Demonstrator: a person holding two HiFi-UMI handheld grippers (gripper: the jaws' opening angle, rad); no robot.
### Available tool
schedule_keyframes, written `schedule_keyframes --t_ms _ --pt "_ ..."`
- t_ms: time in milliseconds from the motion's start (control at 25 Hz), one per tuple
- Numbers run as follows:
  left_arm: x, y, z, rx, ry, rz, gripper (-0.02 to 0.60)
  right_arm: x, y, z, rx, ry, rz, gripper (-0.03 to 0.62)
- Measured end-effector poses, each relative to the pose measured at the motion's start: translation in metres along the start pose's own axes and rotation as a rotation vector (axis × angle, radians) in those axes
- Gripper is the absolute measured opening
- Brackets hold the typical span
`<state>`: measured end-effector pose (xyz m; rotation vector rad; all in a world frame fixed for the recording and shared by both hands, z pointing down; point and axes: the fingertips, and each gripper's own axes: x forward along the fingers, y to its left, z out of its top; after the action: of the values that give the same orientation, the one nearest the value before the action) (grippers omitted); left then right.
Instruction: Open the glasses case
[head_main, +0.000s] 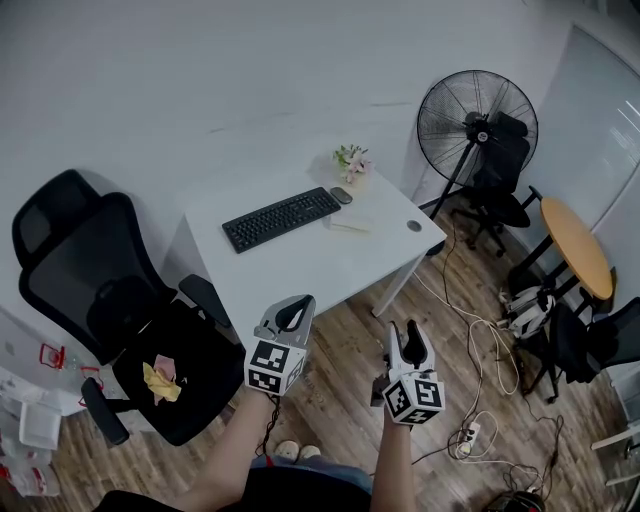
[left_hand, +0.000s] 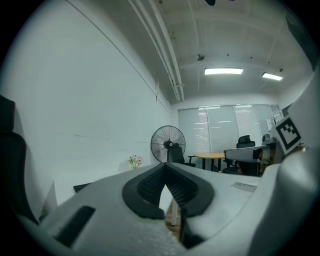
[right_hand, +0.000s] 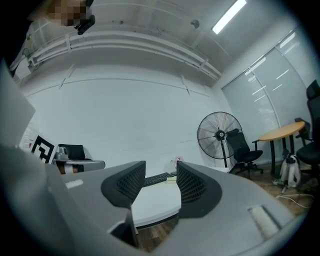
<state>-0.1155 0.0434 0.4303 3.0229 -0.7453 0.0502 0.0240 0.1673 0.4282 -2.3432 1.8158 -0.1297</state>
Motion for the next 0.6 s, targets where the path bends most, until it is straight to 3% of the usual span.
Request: schedule_keyframes --t_ms 360,600 --pt "0.006 0.013 -0.006 -0.016 -0.007 -0.013 0.008 0.000 -0.001 -0.004 0.008 -0.014 -0.026 0.209" --pt "0.036 0.011 -0.007 -0.014 -0.006 -0.035 0.008 0.015 -0.024 -0.004 0.005 -0.010 -0.045 0.212"
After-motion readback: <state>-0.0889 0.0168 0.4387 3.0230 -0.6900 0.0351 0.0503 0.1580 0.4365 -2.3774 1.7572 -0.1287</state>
